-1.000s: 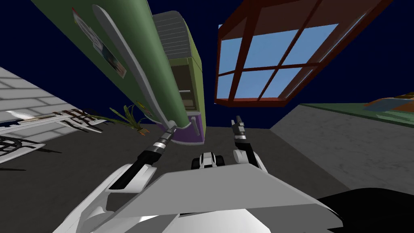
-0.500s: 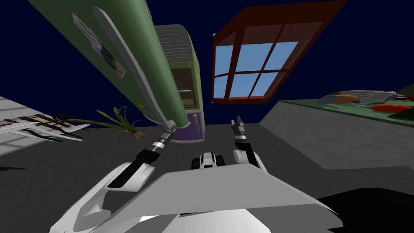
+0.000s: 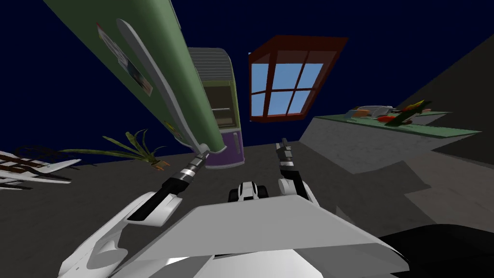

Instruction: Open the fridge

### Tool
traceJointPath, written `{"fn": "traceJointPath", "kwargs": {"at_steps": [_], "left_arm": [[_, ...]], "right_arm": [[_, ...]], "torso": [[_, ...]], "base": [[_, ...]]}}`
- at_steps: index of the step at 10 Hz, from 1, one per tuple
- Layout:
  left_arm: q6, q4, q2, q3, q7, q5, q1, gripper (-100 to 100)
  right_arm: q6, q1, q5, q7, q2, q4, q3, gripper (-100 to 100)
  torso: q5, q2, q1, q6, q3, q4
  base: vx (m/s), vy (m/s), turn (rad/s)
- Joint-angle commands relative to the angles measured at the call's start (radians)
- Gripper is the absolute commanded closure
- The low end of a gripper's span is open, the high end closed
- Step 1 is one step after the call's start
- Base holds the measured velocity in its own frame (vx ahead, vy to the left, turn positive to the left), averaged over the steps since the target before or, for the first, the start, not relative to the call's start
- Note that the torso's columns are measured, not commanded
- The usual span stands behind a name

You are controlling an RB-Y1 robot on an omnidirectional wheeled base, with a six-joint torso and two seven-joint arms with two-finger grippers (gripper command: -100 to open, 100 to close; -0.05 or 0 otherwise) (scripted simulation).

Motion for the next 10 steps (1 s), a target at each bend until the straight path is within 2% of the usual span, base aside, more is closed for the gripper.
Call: {"fn": "traceJointPath", "kwargs": {"at_steps": [1,2,3,5,6,7,8,9,10], "left_arm": [[-0.026,0.031,0.031,0.033,0.015,0.019,-0.013,100],[-0.044,0.051,0.053,0.043,0.024,0.033,-0.017,100],[-0.044,0.051,0.053,0.043,0.024,0.033,-0.017,100],[-0.080,0.089,0.096,0.062,0.041,0.060,-0.024,100],[-0.080,0.089,0.096,0.062,0.041,0.060,-0.024,100],[-0.098,0.108,0.117,0.071,0.050,0.073,-0.027,100],[-0.098,0.108,0.117,0.071,0.050,0.073,-0.027,100],[-0.096,0.107,0.115,0.056,0.049,0.072,-0.020,100],[-0.113,0.132,0.131,0.057,0.057,0.079,-0.026,100]], "right_arm": [[0.000,0.000,0.000,0.000,0.000,0.000,0.000,0],[0.000,0.000,0.000,0.000,0.000,0.000,0.000,0],[0.000,0.000,0.000,0.000,0.000,0.000,0.000,0],[0.000,0.000,0.000,0.000,0.000,0.000,0.000,0],[0.000,0.000,0.000,0.000,0.000,0.000,0.000,0],[0.000,0.001,0.000,0.000,0.000,0.000,0.000,0],[0.000,0.000,0.000,0.000,0.000,0.000,0.000,0],[0.000,0.001,0.000,0.000,0.000,0.000,0.000,0],[0.000,0.001,0.000,0.000,0.000,0.000,0.000,0]], "torso": [[-0.001,-0.004,-0.004,-0.002,-0.003,0.000],[-0.002,-0.004,-0.004,0.000,-0.004,0.000],[0.000,0.002,-0.002,0.001,0.001,0.000],[-0.002,0.000,-0.010,0.001,0.000,0.000],[-0.002,0.004,-0.010,0.003,0.003,0.001],[-0.003,0.004,-0.012,0.000,0.004,0.001],[-0.003,0.004,-0.012,0.002,0.003,0.001],[-0.004,0.002,-0.014,0.001,0.002,0.001],[-0.004,-0.002,-0.020,0.003,0.000,-0.002]], "base": [[-0.239,0.189,-0.174],[-0.353,0.230,-0.364],[-0.275,0.189,-0.134],[-0.282,0.169,-0.256],[-0.267,0.178,-0.138],[-0.244,0.170,-0.176],[-0.189,0.162,-0.131],[-0.076,0.068,-0.019],[-0.170,0.147,-0.221]]}}
